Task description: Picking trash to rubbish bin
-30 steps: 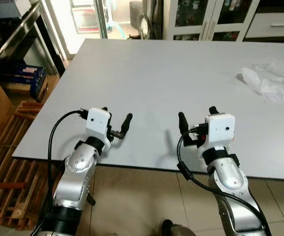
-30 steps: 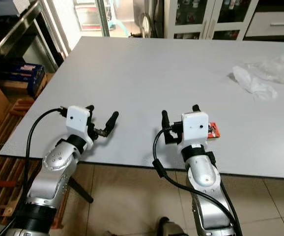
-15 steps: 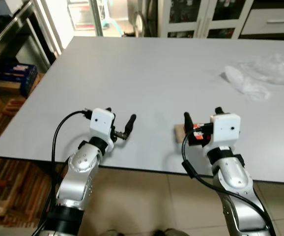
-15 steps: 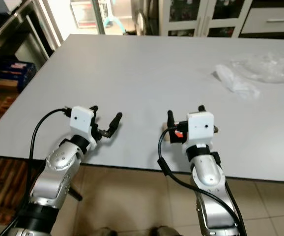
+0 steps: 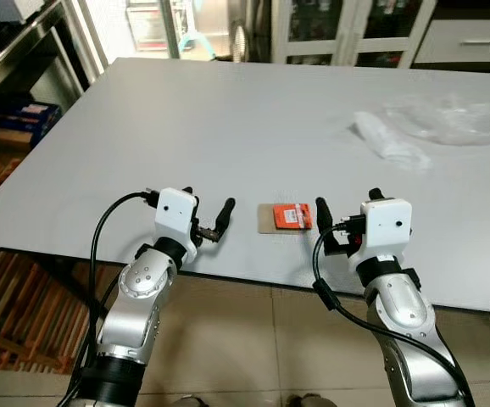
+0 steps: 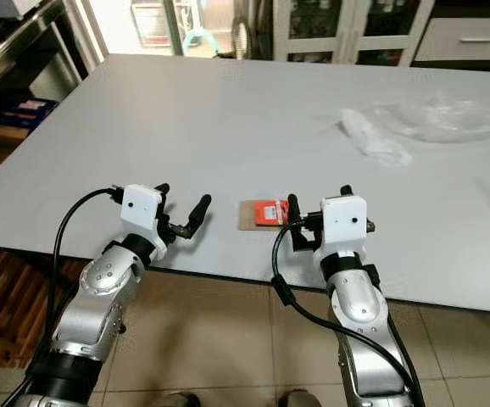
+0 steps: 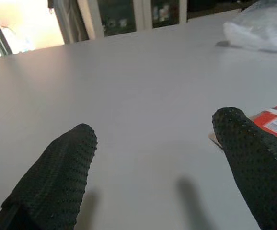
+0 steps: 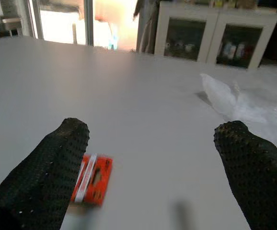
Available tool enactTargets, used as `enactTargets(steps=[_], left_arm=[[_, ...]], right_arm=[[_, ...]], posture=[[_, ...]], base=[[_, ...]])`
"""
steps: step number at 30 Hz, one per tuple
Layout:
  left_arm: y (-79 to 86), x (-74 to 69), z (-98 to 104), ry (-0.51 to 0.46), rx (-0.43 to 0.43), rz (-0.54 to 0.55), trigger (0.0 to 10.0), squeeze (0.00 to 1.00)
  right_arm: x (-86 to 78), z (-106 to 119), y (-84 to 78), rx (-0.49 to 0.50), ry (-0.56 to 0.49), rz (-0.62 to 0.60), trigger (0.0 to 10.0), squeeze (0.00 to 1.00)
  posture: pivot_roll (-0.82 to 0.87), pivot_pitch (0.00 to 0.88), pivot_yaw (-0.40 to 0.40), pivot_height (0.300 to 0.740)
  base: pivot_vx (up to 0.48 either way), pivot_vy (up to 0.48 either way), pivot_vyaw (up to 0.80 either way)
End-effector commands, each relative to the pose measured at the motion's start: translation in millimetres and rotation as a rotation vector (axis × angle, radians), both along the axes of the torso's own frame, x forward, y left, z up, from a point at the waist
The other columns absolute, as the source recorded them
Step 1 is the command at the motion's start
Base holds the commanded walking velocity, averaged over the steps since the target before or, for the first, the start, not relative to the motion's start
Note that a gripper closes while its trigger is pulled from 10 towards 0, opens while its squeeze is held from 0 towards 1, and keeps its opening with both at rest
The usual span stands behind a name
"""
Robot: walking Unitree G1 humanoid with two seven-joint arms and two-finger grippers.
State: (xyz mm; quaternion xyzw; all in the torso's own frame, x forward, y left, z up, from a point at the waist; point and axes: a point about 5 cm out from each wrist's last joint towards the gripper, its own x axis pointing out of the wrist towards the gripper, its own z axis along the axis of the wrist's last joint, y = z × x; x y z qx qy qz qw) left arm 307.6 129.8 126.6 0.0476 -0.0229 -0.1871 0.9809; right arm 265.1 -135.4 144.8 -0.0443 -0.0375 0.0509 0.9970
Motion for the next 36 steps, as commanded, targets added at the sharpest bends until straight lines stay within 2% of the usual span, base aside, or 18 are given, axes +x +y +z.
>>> enactTargets(steps=[1,2,3,9,14,18,19,22,30,33,36], left_arm=[[5.9,-1.6,-0.9,0.011,-0.002,0.006,10.0,0.0],[5.9,-1.6,-0.9,0.011,-0.002,0.006,10.0,0.0],[5.6,-2.3,-1.2,0.013,-0.002,0.003,10.0,0.0],[7.5,-3.8,-0.7,0.017,0.005,-0.001,10.0,0.0],[21.1,-10.7,-0.4,0.032,0.054,-0.007,10.0,0.0],[29.0,-14.2,0.5,0.038,0.076,-0.004,10.0,0.0],[31.6,-15.1,1.2,0.04,0.087,-0.004,10.0,0.0],[34.6,-15.6,2.7,0.039,0.094,-0.003,10.0,0.0],[38.8,-18.4,8.2,0.038,0.107,0.003,10.0,0.0],[39.4,-20.3,8.1,0.04,0.107,0.008,10.0,0.0],[39.9,-21.9,7.5,0.042,0.106,0.011,10.0,0.0]], right_arm=[[-0.4,-1.4,6.8,0.073,0.046,0.023,10.0,0.0],[-0.4,-1.4,6.8,0.073,0.046,0.023,10.0,0.0],[-0.1,-3.5,7.2,0.113,0.071,0.022,10.0,0.0],[1.5,-9.6,11.6,0.146,0.124,0.042,10.0,0.0],[13.0,-8.8,14.5,0.245,0.134,-0.004,10.0,0.0],[19.7,-6.7,12.1,0.231,0.121,-0.049,10.0,0.0],[23.9,-7.8,8.9,0.226,0.133,-0.091,10.0,0.0],[28.4,-8.0,8.4,0.253,0.147,-0.113,10.0,0.0],[39.0,-1.8,12.4,0.258,0.108,-0.128,10.0,0.0],[39.8,-2.1,15.4,0.297,0.11,-0.122,10.0,0.0],[40.9,0.2,16.5,0.265,0.087,-0.124,10.0,0.0]], posture=[[-0.06,0.131,0.049,0.74],[-0.06,0.131,0.049,0.74],[-0.06,0.135,0.051,0.74],[-0.05,0.152,0.061,0.74],[0.0,0.191,0.092,0.74],[0.02,0.201,0.104,0.74],[0.03,0.202,0.108,0.74],[0.04,0.203,0.112,0.74],[0.07,0.203,0.114,0.74],[0.08,0.205,0.11,0.74],[0.08,0.206,0.106,0.74]], base=[[0.0,0.0,0.0],[0.0,0.0,0.0],[0.0,0.0,0.0],[0.0,0.0,0.0],[0.0,0.0,0.0],[0.0,0.0,0.0],[0.0,0.0,0.0],[0.0,0.0,0.0],[0.0,0.0,0.0],[0.0,0.0,0.0],[0.0,0.0,0.0]])
